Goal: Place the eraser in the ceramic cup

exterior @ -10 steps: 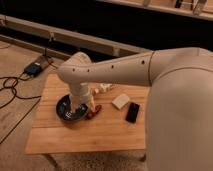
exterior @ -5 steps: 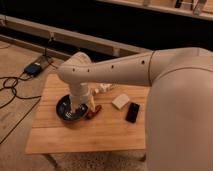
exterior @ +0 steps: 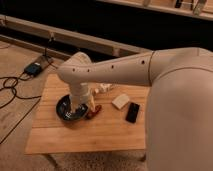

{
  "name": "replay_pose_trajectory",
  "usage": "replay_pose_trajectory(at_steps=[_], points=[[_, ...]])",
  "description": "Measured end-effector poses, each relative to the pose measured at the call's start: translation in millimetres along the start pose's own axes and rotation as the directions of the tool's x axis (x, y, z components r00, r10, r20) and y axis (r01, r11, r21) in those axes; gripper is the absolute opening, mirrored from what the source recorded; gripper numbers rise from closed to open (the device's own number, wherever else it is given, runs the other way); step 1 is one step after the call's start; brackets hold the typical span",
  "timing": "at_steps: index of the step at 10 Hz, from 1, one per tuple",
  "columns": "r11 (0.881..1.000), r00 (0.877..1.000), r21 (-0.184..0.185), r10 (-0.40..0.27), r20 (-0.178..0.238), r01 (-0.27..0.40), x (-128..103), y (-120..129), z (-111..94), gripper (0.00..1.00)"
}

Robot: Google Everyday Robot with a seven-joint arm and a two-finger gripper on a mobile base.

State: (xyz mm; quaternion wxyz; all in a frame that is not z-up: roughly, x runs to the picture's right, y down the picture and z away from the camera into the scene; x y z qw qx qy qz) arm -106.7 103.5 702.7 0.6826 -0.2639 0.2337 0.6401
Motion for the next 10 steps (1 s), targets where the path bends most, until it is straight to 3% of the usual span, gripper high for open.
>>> replay_pose_trajectory(at_steps=[5,10], points=[[1.000,1.000,0.005,0.009,-0.004,-0.009,0.8,-7.6,3.3,0.65],[0.990,0.990,0.032,0.140,-0.023,-0.139,-0.4,-99.6,44.1,0.65]])
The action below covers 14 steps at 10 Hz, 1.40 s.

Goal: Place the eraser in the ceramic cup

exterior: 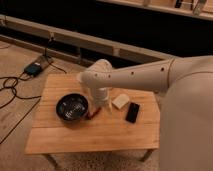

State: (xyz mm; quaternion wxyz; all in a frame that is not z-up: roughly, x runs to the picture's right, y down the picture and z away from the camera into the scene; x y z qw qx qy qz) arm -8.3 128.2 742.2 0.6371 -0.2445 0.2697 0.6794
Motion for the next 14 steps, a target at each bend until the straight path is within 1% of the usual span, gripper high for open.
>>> replay_pose_trajectory(at_steps=[2,3,6,10,14], points=[[0.998,0.998,-0.003,0.069,0.005,-0.069,-17.1,-37.2,19.4,0.65],[0.996,0.996,-0.003,0.090,0.010,-0.090,-25.1,-52.5,27.5,0.65],[0.993,0.993,0.007,0.120,0.017,-0.120,-46.2,-88.3,49.5,0.65],[0.987,0.987,0.020,0.159,0.018,-0.159,-64.2,-122.0,72.4,0.65],[0.976,0.975,0.013,0.217,0.035,-0.218,-74.8,-150.8,83.4,0.65]])
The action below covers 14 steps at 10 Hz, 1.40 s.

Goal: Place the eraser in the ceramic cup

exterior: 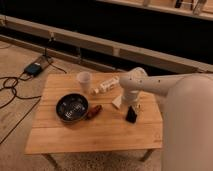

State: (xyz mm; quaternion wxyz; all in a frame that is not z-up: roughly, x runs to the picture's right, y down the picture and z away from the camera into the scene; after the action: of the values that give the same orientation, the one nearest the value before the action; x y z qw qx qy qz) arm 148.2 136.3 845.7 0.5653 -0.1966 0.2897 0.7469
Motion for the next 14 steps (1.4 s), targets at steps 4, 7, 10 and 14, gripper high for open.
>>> replay_pose_trajectory(at_steps=[4,7,10,14], points=[[0.999,0.999,-0.007,0.049,0.005,-0.049,-5.0,-22.5,8.8,0.65],[0.998,0.998,-0.024,0.053,-0.015,-0.054,-2.0,-26.4,20.8,0.65],[0.998,0.998,-0.036,0.051,-0.037,-0.052,-0.9,-26.0,32.5,0.65],[0.998,0.997,-0.035,0.048,-0.054,-0.050,-5.6,-28.3,42.4,0.65]])
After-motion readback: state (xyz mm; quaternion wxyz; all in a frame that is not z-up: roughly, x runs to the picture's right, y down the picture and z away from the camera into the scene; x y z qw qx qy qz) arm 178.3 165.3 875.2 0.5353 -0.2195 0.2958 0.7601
